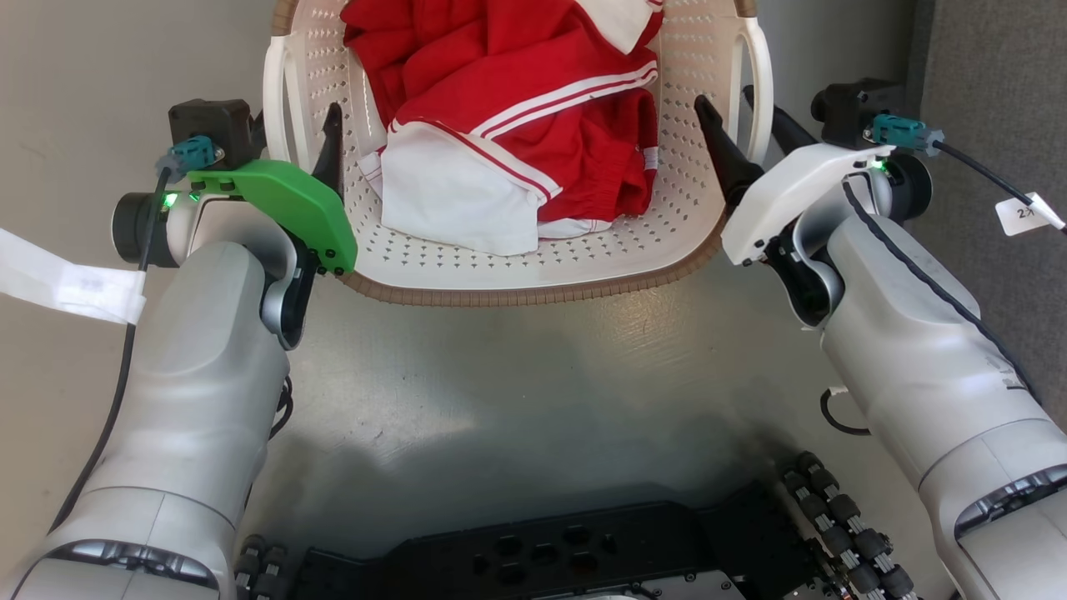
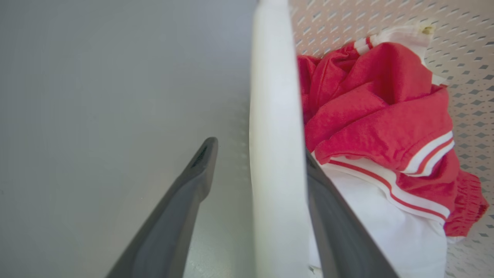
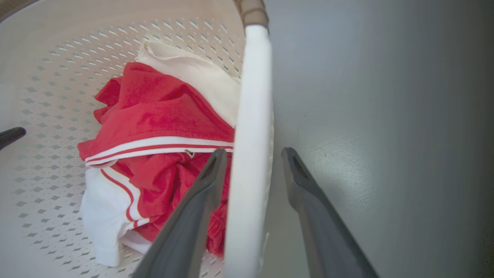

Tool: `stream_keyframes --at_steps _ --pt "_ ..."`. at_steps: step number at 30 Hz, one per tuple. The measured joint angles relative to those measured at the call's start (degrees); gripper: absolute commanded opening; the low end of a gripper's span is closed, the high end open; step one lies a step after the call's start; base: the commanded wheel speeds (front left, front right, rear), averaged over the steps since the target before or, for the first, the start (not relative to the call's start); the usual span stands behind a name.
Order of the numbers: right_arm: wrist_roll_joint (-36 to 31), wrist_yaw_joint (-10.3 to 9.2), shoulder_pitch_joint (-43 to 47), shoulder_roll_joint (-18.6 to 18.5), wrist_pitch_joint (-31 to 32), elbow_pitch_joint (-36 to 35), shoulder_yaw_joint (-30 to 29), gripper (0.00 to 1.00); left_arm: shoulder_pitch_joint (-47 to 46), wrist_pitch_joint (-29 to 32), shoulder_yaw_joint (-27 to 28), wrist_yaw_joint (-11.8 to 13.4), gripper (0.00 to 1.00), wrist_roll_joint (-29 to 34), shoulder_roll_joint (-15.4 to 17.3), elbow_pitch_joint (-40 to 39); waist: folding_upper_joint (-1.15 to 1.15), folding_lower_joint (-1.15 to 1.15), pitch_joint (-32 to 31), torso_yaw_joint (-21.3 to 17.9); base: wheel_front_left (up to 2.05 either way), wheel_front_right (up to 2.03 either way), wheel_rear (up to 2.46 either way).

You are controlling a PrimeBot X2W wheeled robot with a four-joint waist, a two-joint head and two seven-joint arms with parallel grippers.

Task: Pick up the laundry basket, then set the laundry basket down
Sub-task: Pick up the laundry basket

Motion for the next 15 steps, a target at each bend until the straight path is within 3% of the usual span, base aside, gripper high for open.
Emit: stream_keyframes --at_steps 1,15 --pt "0.3 0.0 -0.2 0.1 0.0 0.1 0.2 0.0 -0.2 0.0 -0.1 0.0 0.0 -0.1 0.0 0.4 0.0 0.0 0.0 0.0 0.0 0.0 0.0" --pt "3.8 -0.12 -1.1 1.0 -0.4 2.4 2.7 0.0 -1.6 -1.3 -1.8 -1.0 0.0 -1.5 -0.9 4.4 0.0 0.0 -1.1 -0.2 0.0 0.0 0.0"
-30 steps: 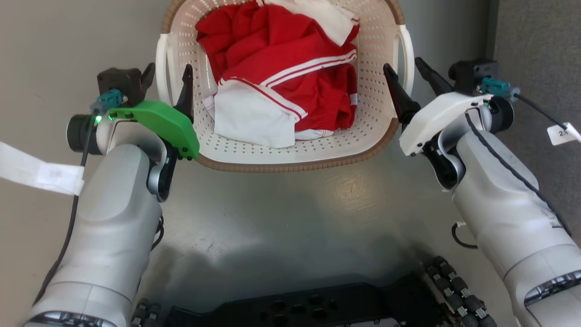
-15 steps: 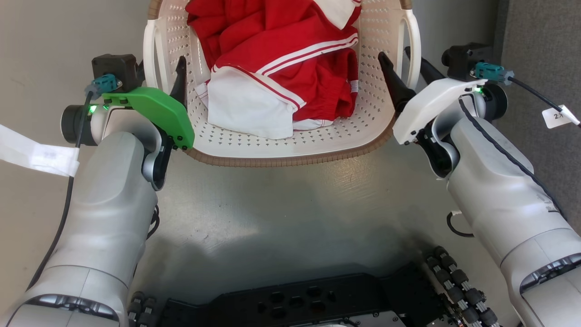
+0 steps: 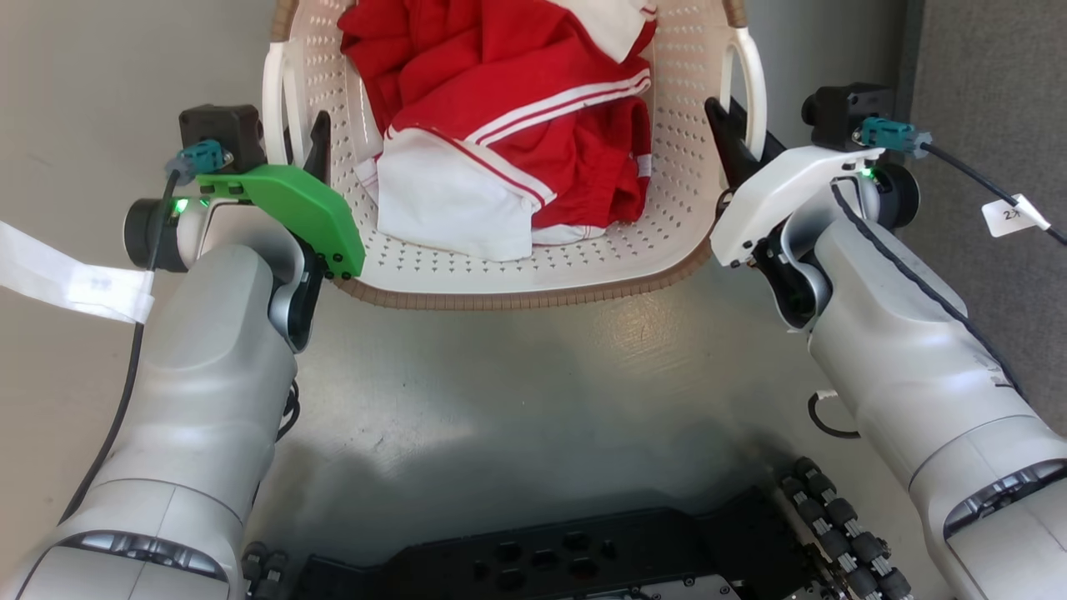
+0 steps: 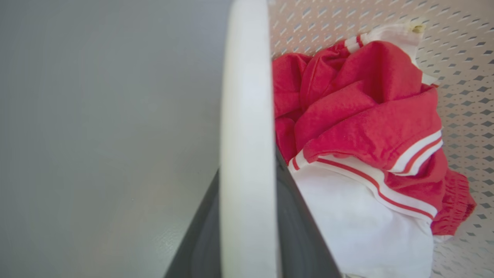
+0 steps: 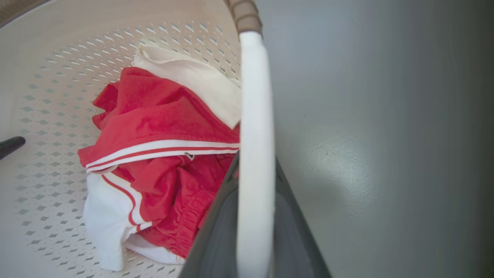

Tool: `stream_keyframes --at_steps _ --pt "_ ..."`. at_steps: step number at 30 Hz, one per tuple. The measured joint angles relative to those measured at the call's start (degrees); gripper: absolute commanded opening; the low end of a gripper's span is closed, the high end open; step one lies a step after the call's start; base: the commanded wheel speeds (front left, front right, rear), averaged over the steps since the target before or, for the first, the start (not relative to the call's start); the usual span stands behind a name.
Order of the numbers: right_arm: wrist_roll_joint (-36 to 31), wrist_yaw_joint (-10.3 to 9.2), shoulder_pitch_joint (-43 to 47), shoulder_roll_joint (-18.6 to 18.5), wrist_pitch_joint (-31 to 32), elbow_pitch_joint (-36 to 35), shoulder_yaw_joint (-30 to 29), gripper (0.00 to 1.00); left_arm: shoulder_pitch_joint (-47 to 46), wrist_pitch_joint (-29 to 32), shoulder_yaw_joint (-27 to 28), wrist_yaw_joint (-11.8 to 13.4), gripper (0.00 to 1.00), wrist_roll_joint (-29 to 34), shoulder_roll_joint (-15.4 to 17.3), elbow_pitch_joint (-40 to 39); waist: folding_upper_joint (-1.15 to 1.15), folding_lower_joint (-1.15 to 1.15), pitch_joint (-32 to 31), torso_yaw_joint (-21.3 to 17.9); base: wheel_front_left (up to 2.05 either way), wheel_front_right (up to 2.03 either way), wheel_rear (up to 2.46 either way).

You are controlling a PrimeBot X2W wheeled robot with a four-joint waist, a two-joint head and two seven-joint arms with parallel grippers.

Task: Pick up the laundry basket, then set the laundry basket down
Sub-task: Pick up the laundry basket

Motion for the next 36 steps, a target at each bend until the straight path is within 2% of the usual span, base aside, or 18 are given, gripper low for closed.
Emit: stream_keyframes --at_steps 12,16,36 --pt "3.7 -0.01 0.3 0.0 -0.1 1.6 4.3 0.0 0.4 -0.5 -2.2 -1.3 0.0 -3.6 0.0 3.4 0.0 0.0 -5.2 -0.2 0.0 0.0 0.0" --pt "5.0 -0.01 0.4 0.0 0.1 2.4 5.6 0.0 1.2 1.1 -3.1 -1.5 0.0 -6.0 0.0 4.1 0.0 0.0 -8.1 -0.2 0.0 0.0 0.0" --pt "13.3 0.0 3.8 -0.1 9.0 4.6 10.5 0.0 6.1 8.0 -7.1 -2.0 0.0 -13.1 -0.1 6.3 0.0 0.0 -25.0 -0.4 0.0 0.0 0.0"
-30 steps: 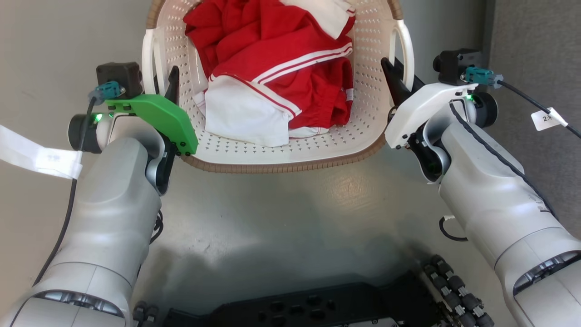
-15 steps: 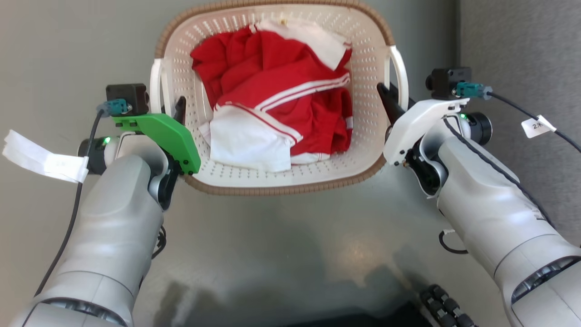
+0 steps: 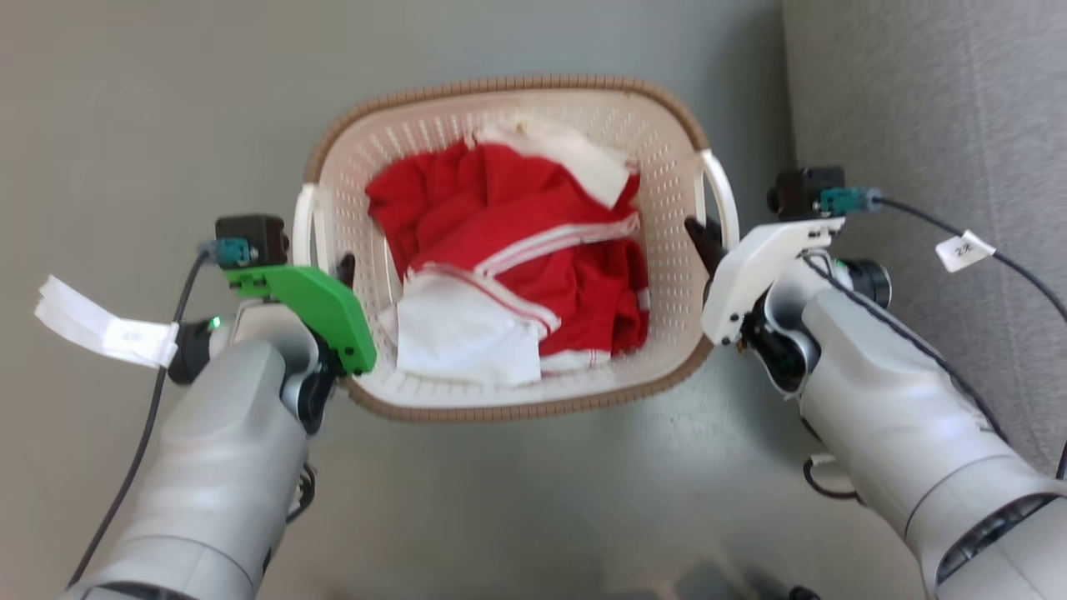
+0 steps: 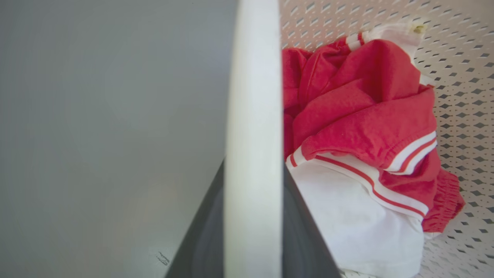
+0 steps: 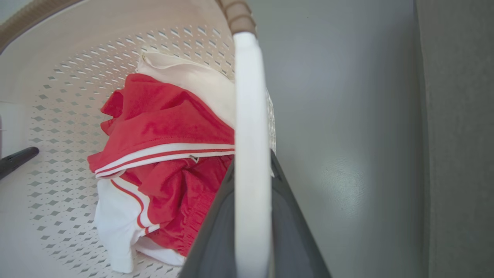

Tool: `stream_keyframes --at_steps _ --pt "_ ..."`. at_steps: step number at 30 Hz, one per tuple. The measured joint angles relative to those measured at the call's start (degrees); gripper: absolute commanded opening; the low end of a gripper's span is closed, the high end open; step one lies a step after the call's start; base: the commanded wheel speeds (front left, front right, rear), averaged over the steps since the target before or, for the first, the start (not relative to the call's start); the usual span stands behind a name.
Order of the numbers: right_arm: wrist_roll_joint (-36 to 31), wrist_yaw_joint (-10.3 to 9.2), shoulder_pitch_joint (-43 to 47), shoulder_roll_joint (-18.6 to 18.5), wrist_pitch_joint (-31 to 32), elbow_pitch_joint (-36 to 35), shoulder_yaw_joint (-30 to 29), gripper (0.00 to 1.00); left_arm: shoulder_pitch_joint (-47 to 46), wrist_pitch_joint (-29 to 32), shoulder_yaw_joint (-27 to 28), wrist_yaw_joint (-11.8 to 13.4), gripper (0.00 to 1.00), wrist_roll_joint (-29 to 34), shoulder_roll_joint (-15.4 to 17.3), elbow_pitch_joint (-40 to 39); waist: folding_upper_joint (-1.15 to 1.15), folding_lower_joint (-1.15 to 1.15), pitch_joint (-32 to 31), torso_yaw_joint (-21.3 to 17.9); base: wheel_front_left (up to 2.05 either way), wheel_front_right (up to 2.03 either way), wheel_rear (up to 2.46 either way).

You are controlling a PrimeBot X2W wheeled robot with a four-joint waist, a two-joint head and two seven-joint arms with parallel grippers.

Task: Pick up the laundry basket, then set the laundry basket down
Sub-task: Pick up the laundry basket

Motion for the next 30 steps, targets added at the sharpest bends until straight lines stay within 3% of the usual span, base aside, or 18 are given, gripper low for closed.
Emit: stream_keyframes --at_steps 30 --pt "7.7 -0.05 13.8 0.1 17.5 3.1 7.4 0.0 17.7 14.3 -7.7 0.1 0.0 -10.8 0.3 -1.3 0.0 -0.01 -24.1 -0.5 0.0 0.0 0.0"
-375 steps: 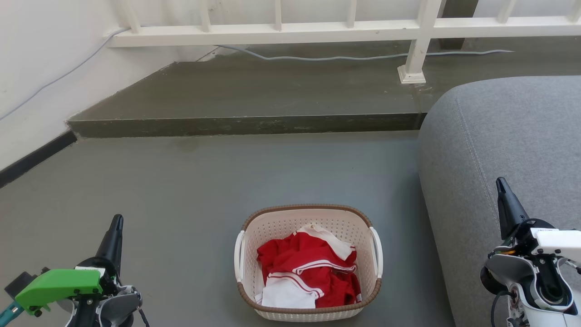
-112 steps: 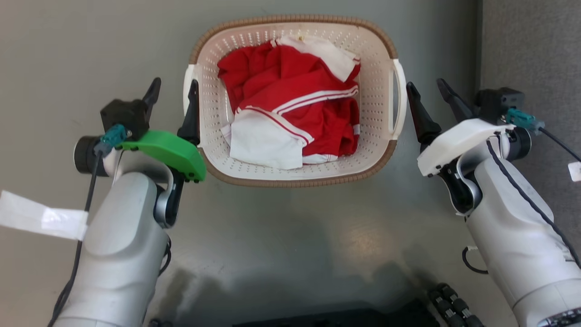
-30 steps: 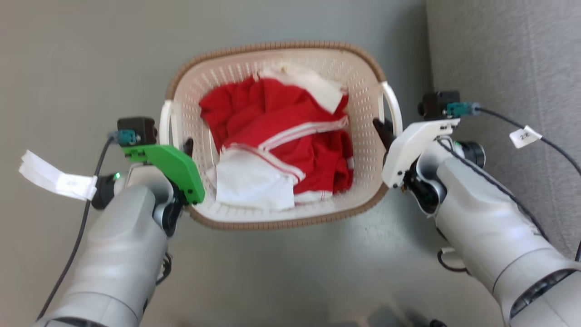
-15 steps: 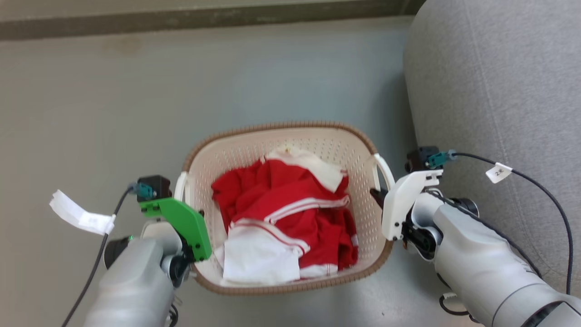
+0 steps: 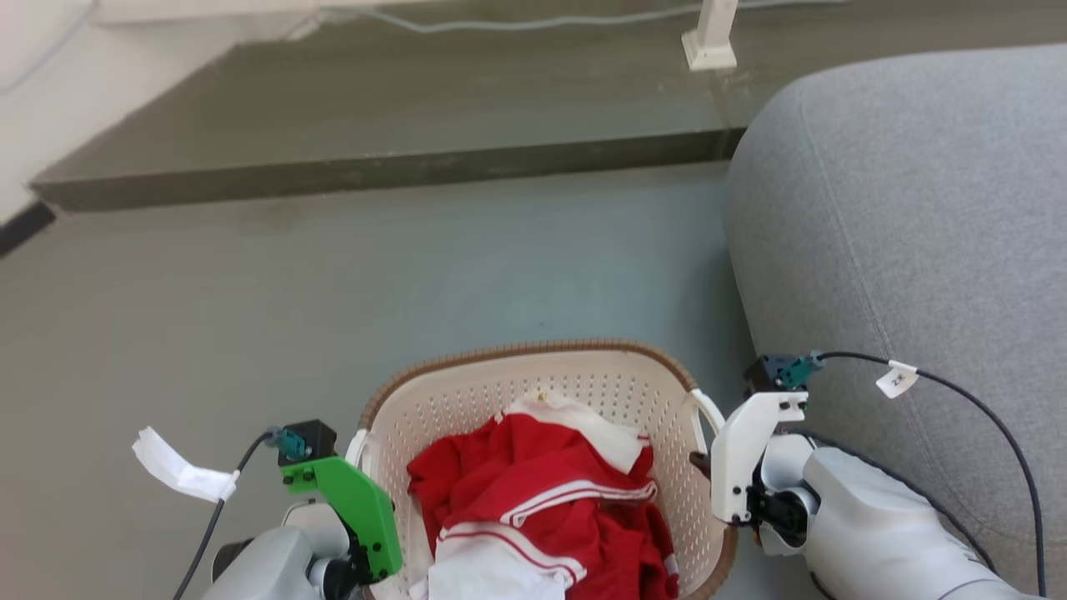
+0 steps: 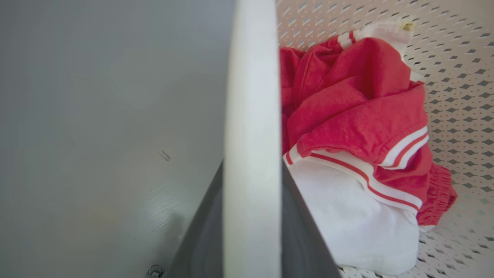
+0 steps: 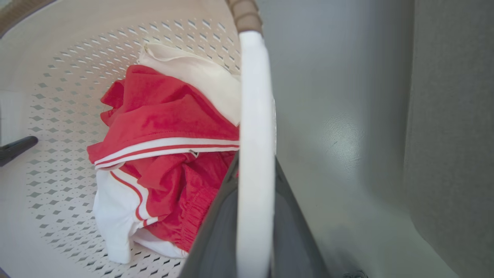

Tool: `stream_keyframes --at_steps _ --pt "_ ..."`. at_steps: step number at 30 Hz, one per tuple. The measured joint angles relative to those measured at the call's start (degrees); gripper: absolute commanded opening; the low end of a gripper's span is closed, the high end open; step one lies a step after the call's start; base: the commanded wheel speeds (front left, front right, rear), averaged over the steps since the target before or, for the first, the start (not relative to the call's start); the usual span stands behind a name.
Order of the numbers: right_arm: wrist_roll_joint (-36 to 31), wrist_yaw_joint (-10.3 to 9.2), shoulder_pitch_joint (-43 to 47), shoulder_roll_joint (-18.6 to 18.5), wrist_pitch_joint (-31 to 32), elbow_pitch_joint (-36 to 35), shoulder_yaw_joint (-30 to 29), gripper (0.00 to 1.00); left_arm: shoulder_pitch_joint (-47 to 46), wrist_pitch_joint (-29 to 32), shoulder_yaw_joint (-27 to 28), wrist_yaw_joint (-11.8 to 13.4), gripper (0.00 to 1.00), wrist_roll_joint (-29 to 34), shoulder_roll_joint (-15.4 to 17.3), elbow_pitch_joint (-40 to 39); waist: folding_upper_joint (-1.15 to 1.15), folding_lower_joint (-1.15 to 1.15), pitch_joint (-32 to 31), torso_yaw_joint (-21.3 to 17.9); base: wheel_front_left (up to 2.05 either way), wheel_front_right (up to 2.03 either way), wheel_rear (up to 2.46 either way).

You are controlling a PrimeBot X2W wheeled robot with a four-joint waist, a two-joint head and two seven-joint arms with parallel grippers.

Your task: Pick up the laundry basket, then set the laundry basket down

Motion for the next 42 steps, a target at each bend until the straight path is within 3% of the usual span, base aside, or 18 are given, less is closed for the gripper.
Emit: stream_keyframes --at_steps 12,42 --pt "1.8 -0.01 1.5 -0.1 2.4 -0.4 1.3 0.0 1.3 2.6 -1.5 0.1 0.0 -1.9 0.2 0.3 0.0 0.0 -5.9 0.6 0.0 0.0 0.0" --pt "3.9 -0.42 1.6 -1.5 3.5 -2.1 3.9 0.0 1.6 2.6 -4.1 0.7 0.0 -4.4 0.3 0.0 0.0 0.0 -7.0 0.1 0.0 0.0 0.0"
